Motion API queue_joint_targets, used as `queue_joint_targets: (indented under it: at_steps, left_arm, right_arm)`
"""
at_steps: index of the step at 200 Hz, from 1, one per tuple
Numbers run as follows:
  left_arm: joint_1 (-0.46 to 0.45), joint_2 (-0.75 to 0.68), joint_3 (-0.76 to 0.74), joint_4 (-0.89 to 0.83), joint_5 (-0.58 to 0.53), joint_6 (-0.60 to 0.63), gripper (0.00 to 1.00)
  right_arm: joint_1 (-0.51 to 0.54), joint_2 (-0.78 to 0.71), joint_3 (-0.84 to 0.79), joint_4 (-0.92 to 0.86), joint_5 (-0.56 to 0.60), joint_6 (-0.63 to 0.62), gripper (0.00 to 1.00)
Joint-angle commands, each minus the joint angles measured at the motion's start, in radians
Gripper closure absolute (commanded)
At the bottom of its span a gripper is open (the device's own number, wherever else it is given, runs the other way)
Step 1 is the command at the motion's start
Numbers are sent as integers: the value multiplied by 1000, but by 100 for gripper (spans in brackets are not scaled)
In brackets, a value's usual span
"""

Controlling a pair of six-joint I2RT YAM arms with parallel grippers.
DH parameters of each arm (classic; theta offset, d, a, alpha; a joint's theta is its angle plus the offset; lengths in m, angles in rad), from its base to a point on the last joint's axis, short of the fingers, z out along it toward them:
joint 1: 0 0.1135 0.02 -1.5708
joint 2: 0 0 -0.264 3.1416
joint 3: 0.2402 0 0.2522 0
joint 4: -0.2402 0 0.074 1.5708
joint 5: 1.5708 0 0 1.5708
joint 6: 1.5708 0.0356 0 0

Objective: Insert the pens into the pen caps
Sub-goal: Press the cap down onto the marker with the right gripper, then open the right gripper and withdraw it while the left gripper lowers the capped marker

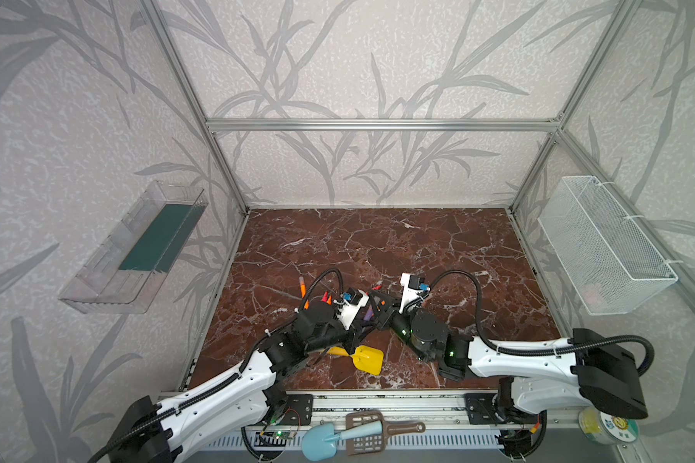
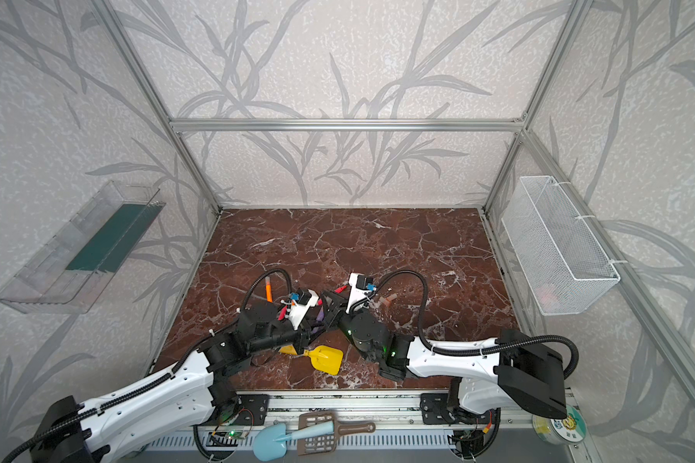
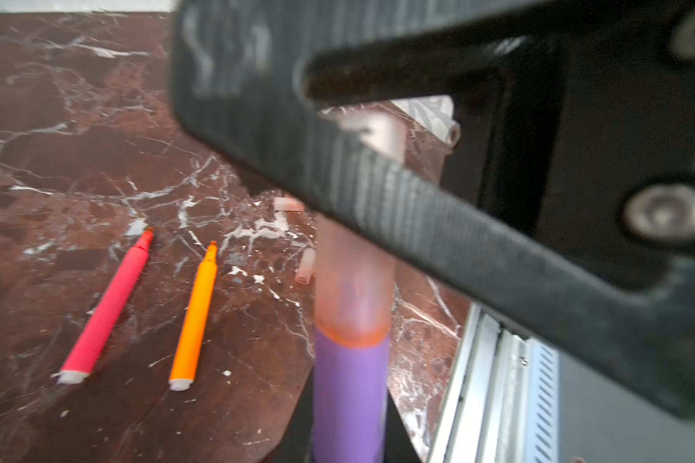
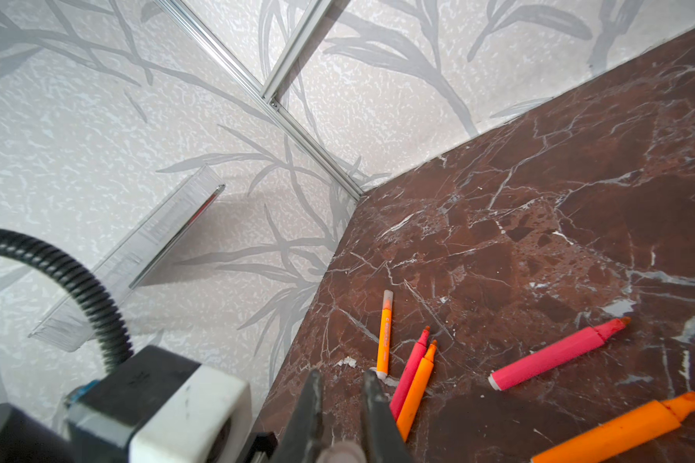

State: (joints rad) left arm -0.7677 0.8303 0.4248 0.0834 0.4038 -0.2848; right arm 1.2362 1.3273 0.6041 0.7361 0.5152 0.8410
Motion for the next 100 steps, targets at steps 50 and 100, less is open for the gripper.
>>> queue_joint_targets:
  at_steps: [50,100]
  left_arm:
    - [156,-18,86,294,-180,-174,100]
    - [152,-22,-16,190,-183,-128,100]
  right_arm:
    - [128,-36,-75,-201,-191,-49,100]
    - [113,-299,-64,-480,106,-121,40]
